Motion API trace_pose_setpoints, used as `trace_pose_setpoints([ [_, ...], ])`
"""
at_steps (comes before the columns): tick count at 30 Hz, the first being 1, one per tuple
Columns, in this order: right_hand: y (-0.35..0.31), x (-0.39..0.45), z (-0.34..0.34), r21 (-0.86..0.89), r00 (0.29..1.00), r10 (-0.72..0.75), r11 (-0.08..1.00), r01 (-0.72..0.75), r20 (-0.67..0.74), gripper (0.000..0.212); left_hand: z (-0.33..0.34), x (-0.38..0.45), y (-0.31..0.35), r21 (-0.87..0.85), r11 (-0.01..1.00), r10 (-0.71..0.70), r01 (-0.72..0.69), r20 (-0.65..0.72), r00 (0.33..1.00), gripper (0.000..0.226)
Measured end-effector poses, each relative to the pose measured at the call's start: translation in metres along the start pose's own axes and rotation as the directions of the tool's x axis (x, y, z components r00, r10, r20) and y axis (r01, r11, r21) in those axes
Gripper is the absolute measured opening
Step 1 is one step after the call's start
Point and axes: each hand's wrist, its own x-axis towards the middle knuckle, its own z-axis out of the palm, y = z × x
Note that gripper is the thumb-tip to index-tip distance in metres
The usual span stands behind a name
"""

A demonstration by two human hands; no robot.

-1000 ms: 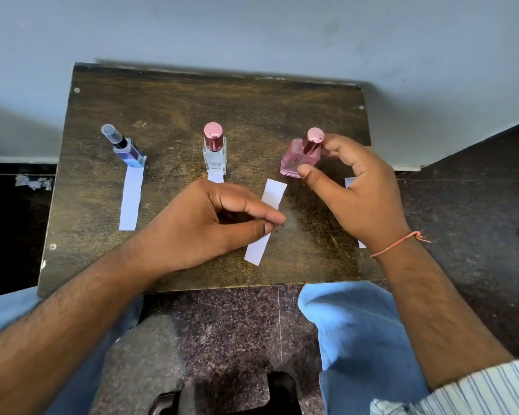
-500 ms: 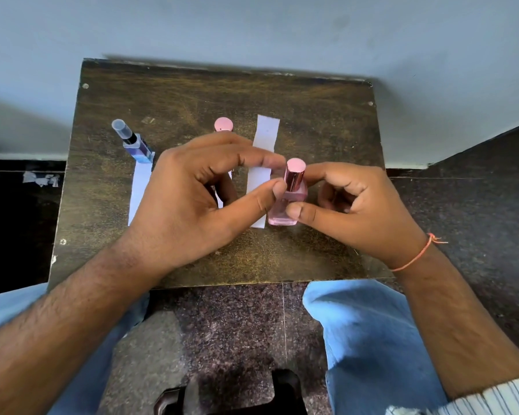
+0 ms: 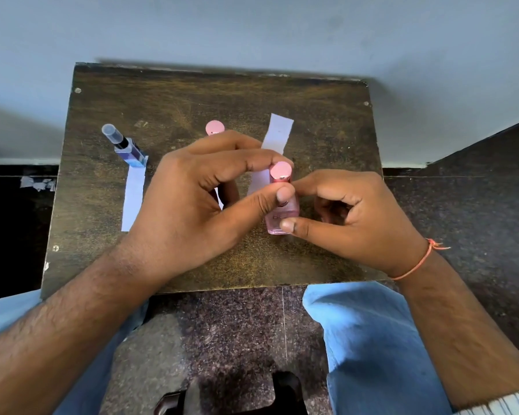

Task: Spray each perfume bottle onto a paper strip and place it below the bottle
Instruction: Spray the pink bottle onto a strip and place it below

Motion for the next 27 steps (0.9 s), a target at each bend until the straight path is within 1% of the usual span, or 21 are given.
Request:
trace_pose_setpoints([
  [3,0.002,-0.002,-0.002,-0.019,0.997,0.015,1.000,-0.017,-0.081,0.030,-0.001,0.000,0.002,-0.026,0.999,0.021,-0.022,-0.056,0.998,0.018],
  [6,0.006,-0.002,-0.005,-0.022,0.967,0.071,0.997,-0.078,-0.244,0.032,0.000,0.000,0.002,-0.063,0.998,0.012,-0.014,-0.029,1.000,0.019],
  [7,0.009,-0.002,-0.006,-0.019,0.950,0.092,0.995,-0.102,-0.298,0.031,0.002,-0.001,0.000,-0.079,0.997,-0.006,0.006,0.011,1.000,0.019],
  [9,0.014,-0.001,-0.008,0.006,0.910,0.127,0.991,-0.135,-0.395,0.029,0.005,-0.003,-0.005,-0.067,0.996,-0.052,0.063,0.144,0.988,0.021],
  [10,0.017,-0.001,-0.009,0.020,0.888,0.142,0.989,-0.148,-0.437,0.029,0.007,-0.006,-0.008,-0.022,0.997,-0.070,0.077,0.227,0.971,0.022],
  [12,0.020,0.000,-0.011,0.019,0.859,0.159,0.985,-0.172,-0.486,0.030,0.012,-0.012,-0.014,0.118,0.992,-0.088,0.048,0.362,0.928,0.025],
  [13,0.021,0.000,-0.011,0.010,0.855,0.161,0.984,-0.179,-0.492,0.031,0.015,-0.016,-0.016,0.175,0.984,-0.103,0.034,0.399,0.911,0.027],
  [15,0.021,0.000,-0.010,0.001,0.856,0.162,0.983,-0.185,-0.492,0.033,0.019,-0.020,-0.019,0.218,0.974,-0.145,0.054,0.425,0.894,0.030],
  [19,0.021,0.000,-0.008,0.002,0.864,0.159,0.984,-0.180,-0.477,0.034,0.019,-0.018,-0.021,0.187,0.972,-0.205,0.140,0.392,0.897,0.031],
  [21,0.022,-0.001,-0.008,-0.006,0.865,0.157,0.983,-0.181,-0.476,0.034,0.018,-0.016,-0.021,0.186,0.970,-0.221,0.159,0.387,0.896,0.032],
  [27,0.021,-0.001,-0.008,0.000,0.861,0.171,0.981,-0.194,-0.478,0.036,0.016,-0.015,-0.019,0.192,0.959,-0.272,0.207,0.431,0.860,0.039],
])
